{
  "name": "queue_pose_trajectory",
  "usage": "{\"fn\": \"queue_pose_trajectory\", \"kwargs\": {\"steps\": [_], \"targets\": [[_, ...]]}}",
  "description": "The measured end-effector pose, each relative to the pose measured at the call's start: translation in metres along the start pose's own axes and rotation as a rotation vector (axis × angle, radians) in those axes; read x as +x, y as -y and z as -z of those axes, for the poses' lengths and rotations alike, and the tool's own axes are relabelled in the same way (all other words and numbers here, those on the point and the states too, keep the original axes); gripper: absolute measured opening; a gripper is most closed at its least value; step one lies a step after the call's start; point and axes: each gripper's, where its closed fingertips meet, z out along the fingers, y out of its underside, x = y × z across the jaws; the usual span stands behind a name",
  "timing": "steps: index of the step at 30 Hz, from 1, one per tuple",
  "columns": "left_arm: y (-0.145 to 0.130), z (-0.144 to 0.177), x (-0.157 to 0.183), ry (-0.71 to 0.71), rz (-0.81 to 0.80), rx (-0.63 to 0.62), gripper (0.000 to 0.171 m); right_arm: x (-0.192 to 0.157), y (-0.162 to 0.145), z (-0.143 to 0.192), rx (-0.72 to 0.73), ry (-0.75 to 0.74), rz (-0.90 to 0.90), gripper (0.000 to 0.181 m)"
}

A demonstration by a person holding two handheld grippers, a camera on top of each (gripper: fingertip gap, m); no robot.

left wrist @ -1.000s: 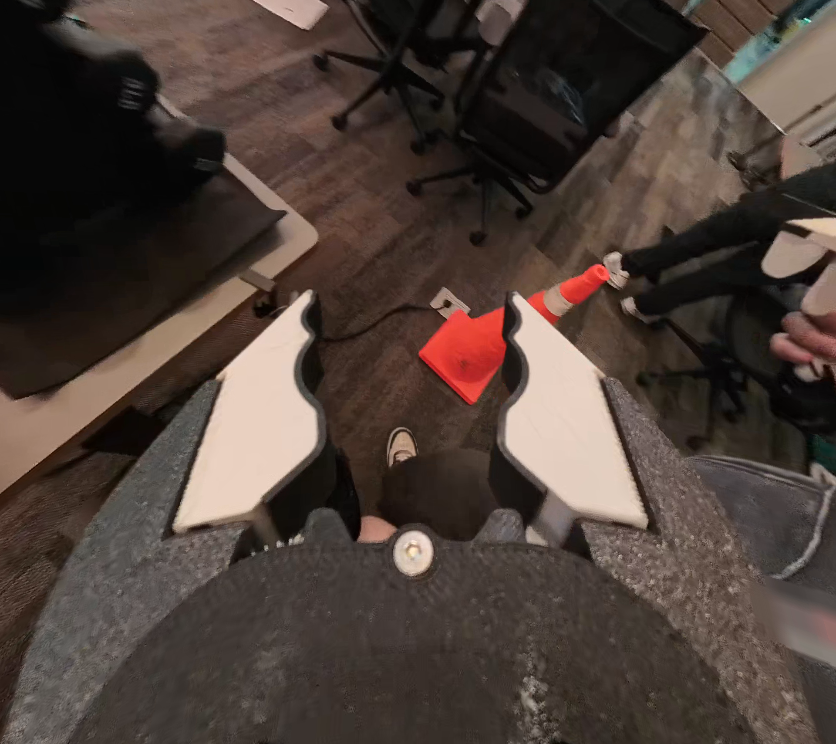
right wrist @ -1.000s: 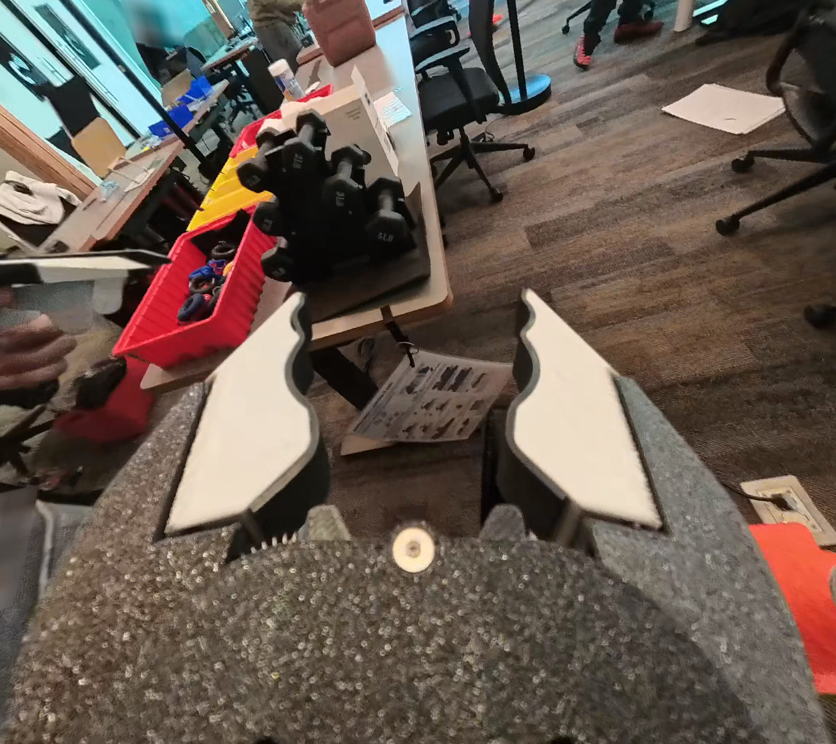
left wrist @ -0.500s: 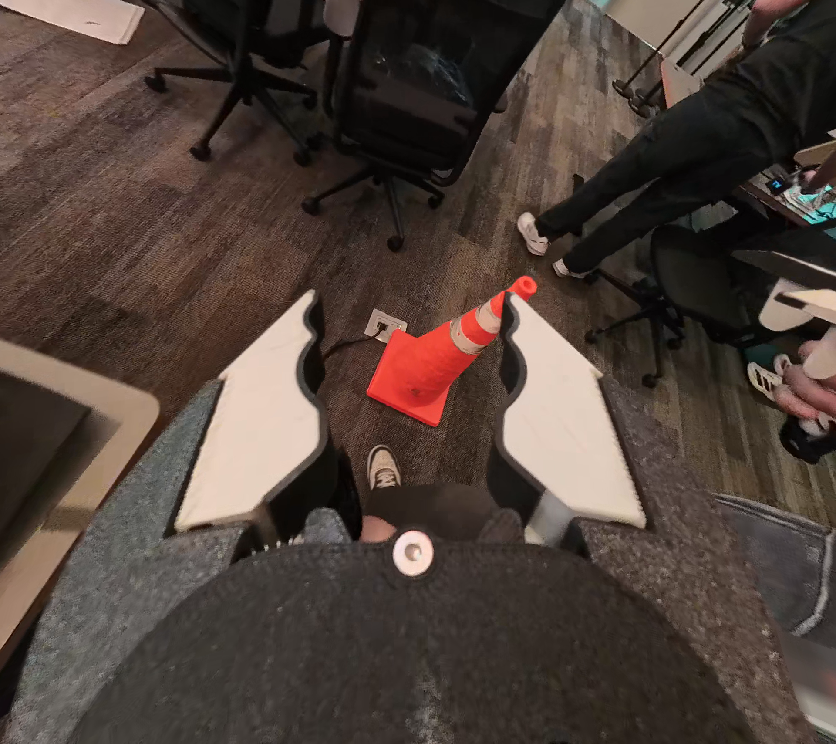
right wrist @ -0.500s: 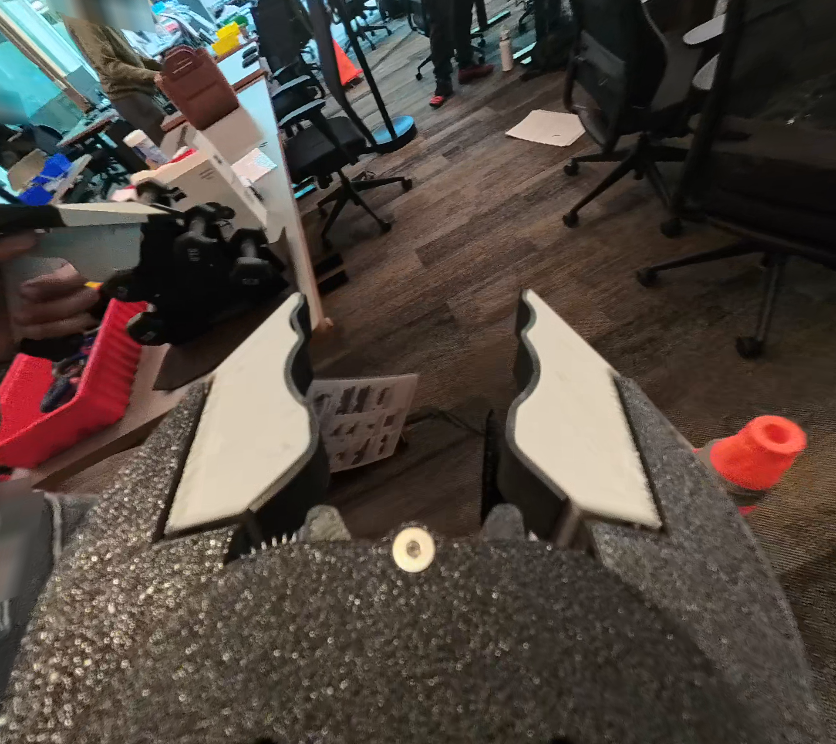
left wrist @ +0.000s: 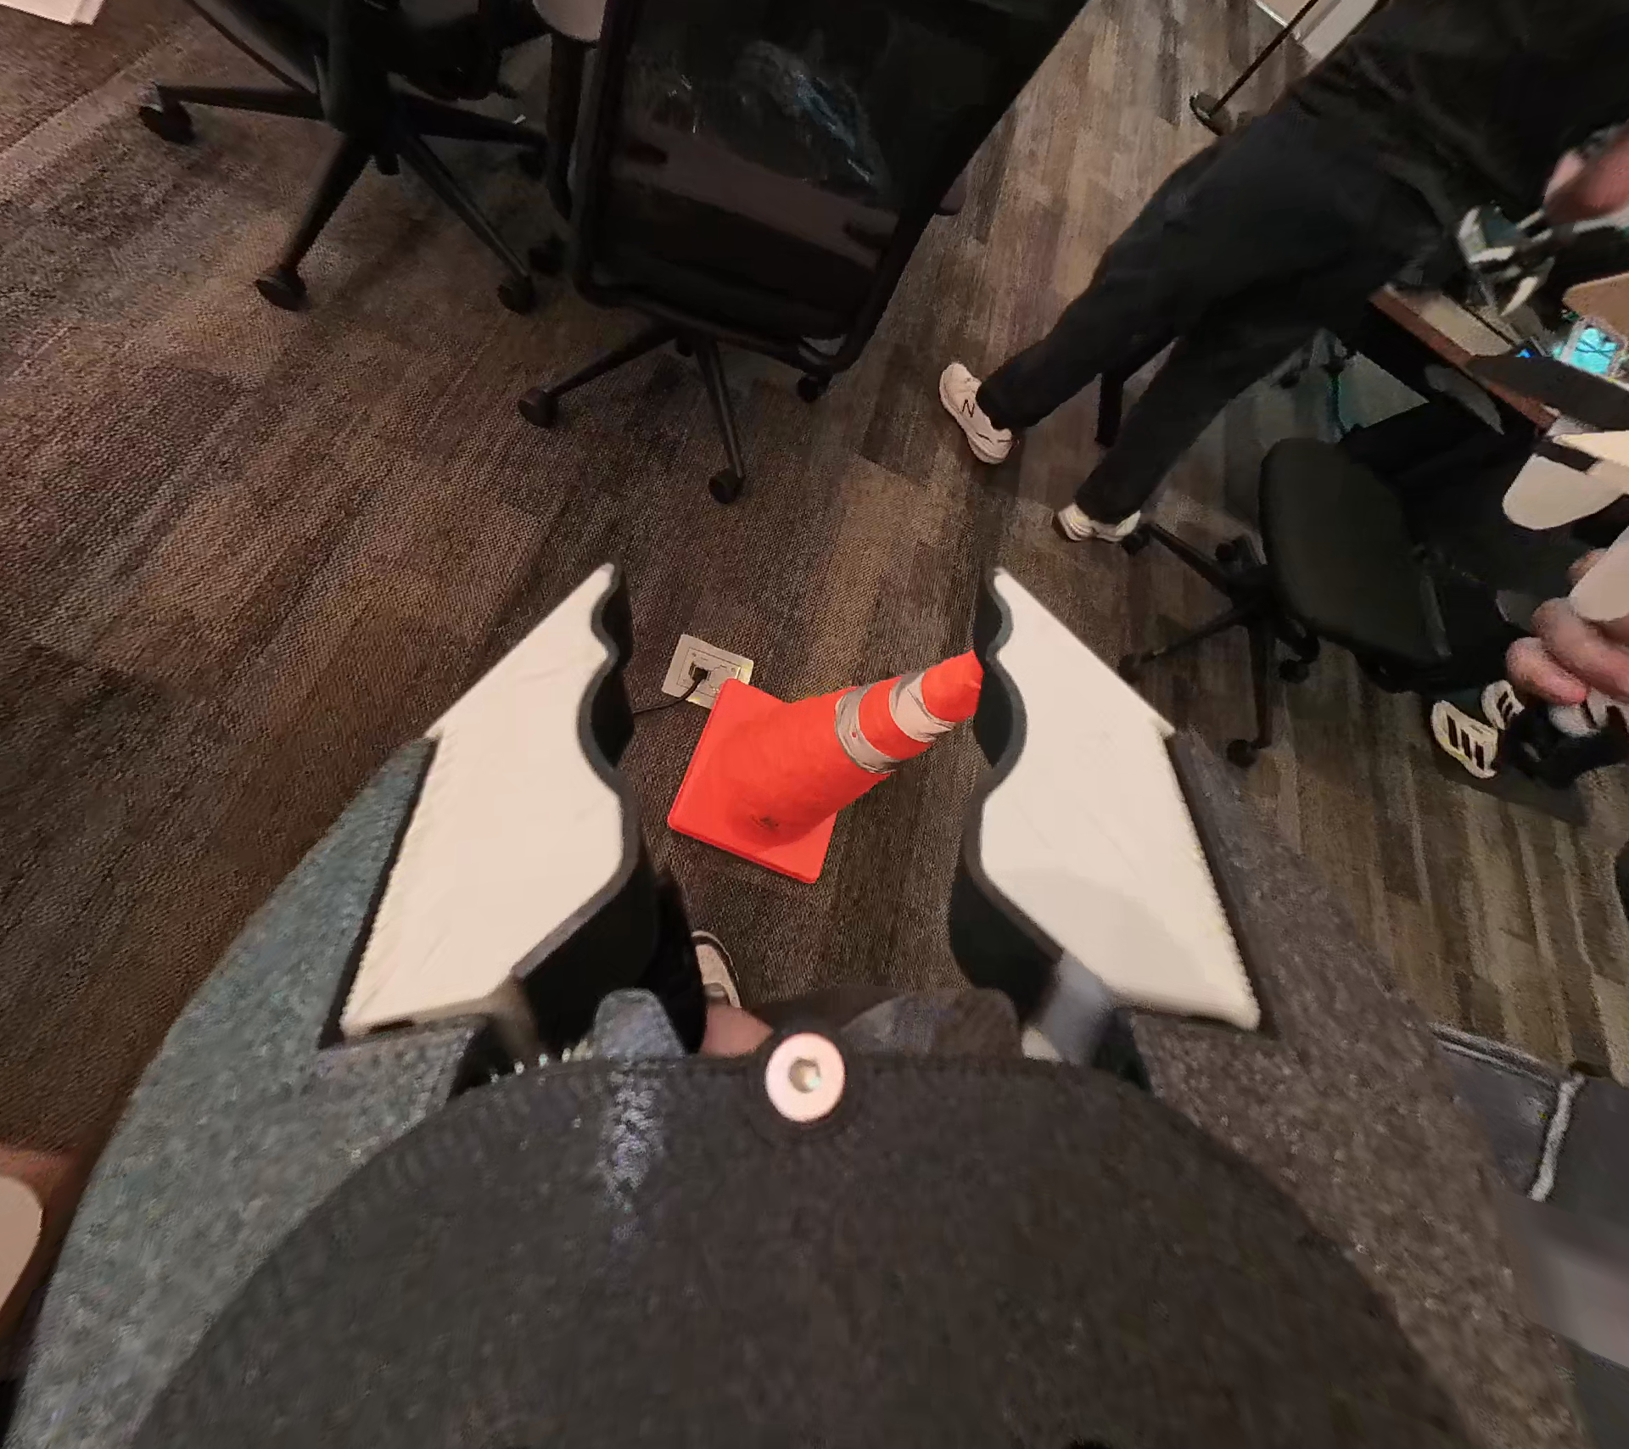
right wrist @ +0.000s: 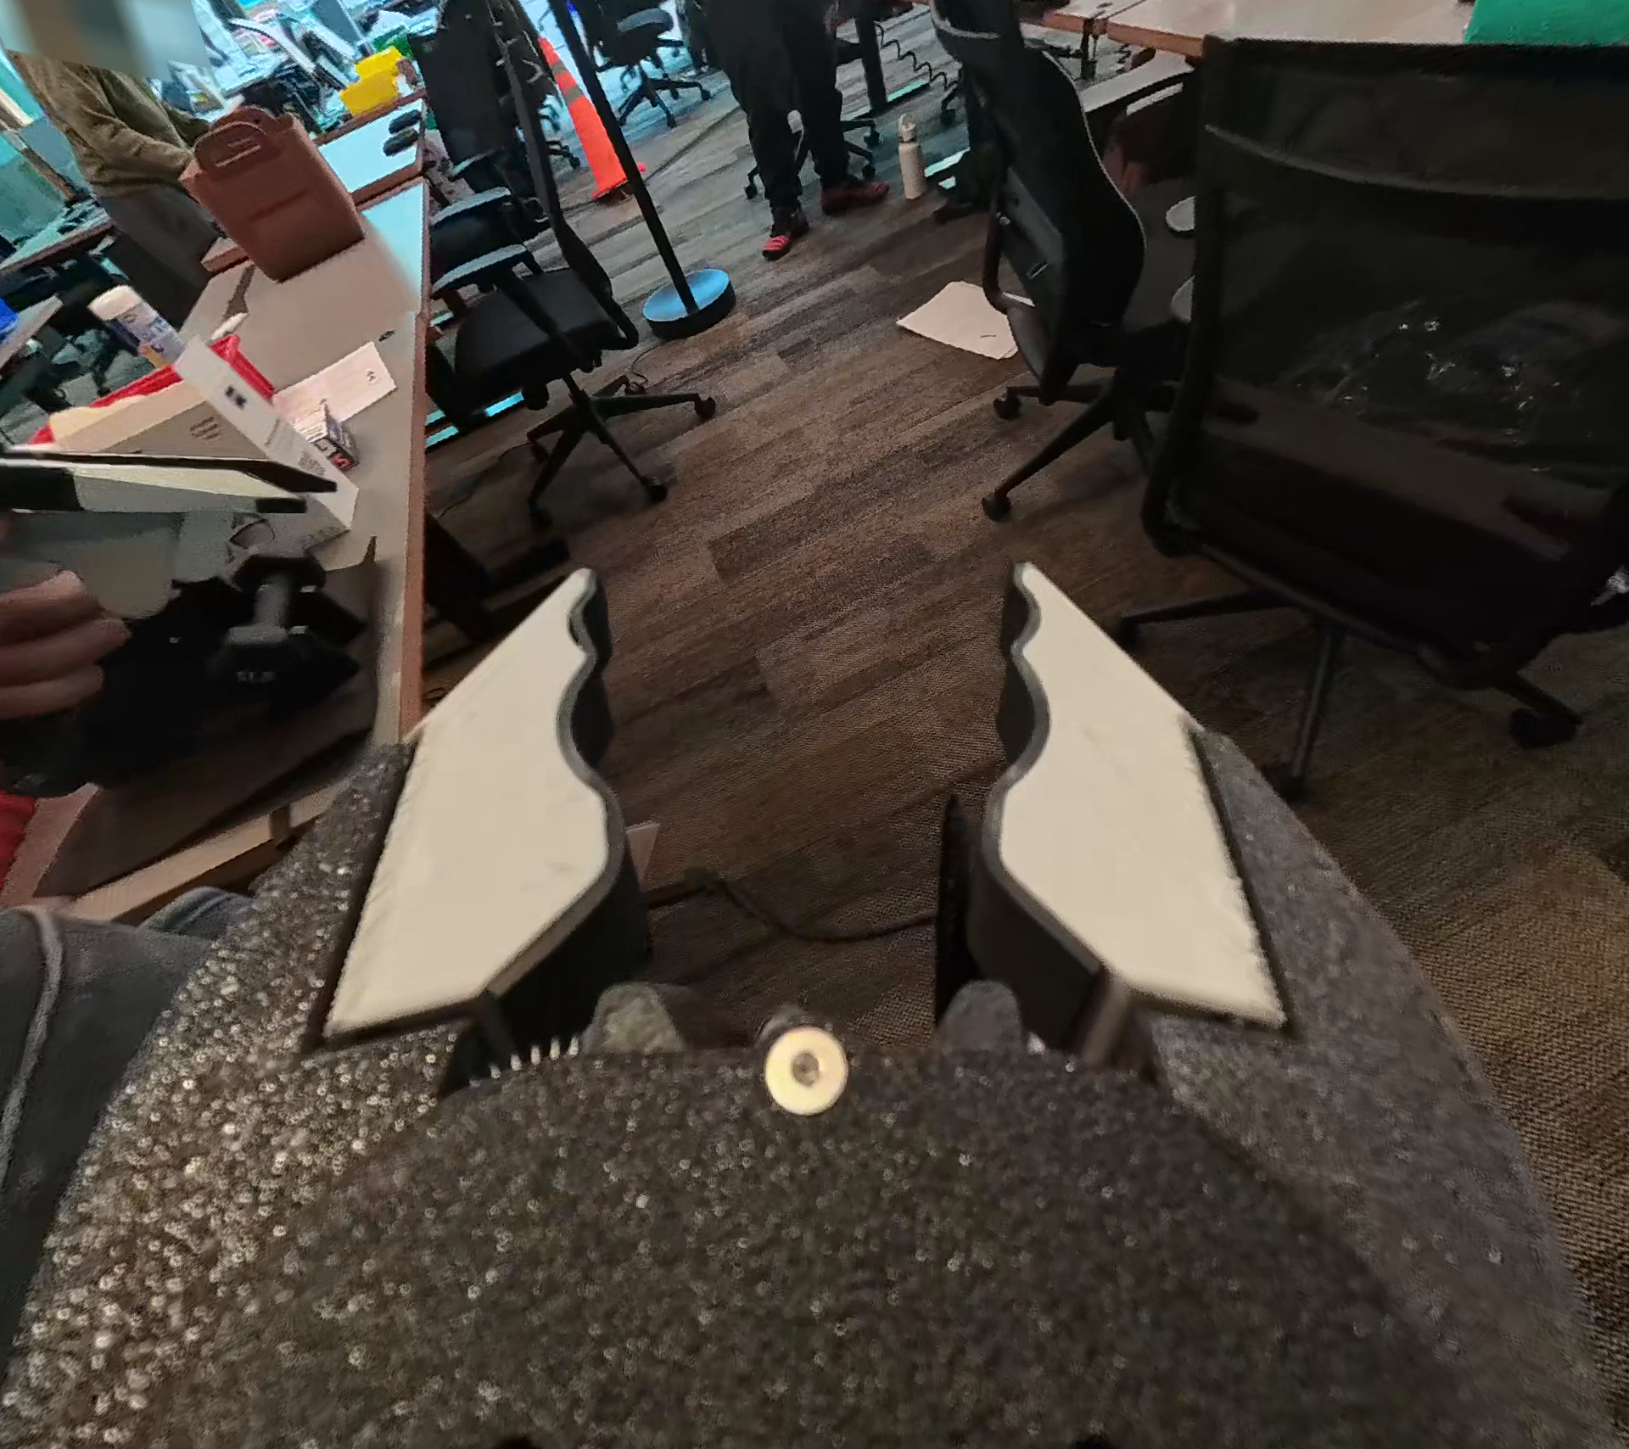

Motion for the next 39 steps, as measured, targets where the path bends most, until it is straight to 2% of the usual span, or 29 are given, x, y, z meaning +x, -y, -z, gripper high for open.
{"fn": "queue_pose_trajectory", "kwargs": {"steps": [6, 11, 14, 18, 21, 24, 31, 39], "targets": [[0.040, -0.070, -0.033, -0.018, -0.003, -0.049, 0.078, 0.035, 0.003, -0.054, 0.006, -0.031, -0.102, 0.089], [0.108, -0.146, -0.063, -0.084, -0.024, -0.044, 0.078, 0.068, 0.018, -0.120, 0.003, -0.066, -0.118, 0.089], [0.155, -0.190, -0.090, -0.084, -0.084, -0.066, 0.078, 0.095, 0.046, -0.161, 0.001, -0.111, -0.118, 0.089], [0.226, -0.229, -0.120, -0.108, -0.146, -0.067, 0.078, 0.119, 0.108, -0.208, 0.079, -0.137, -0.106, 0.088], [0.263, -0.256, -0.149, -0.095, -0.190, -0.100, 0.078, 0.139, 0.130, -0.238, 0.068, -0.188, -0.079, 0.088], [0.298, -0.276, -0.168, -0.103, -0.182, -0.080, 0.078, 0.147, 0.147, -0.262, 0.093, -0.189, -0.097, 0.088], [0.333, -0.336, -0.189, -0.122, -0.116, -0.100, 0.077, 0.187, 0.158, -0.327, 0.059, -0.195, -0.102, 0.088], [0.375, -0.427, -0.211, -0.105, -0.106, -0.156, 0.077, 0.264, 0.225, -0.422, 0.118, -0.142, -0.049, 0.087]]}}
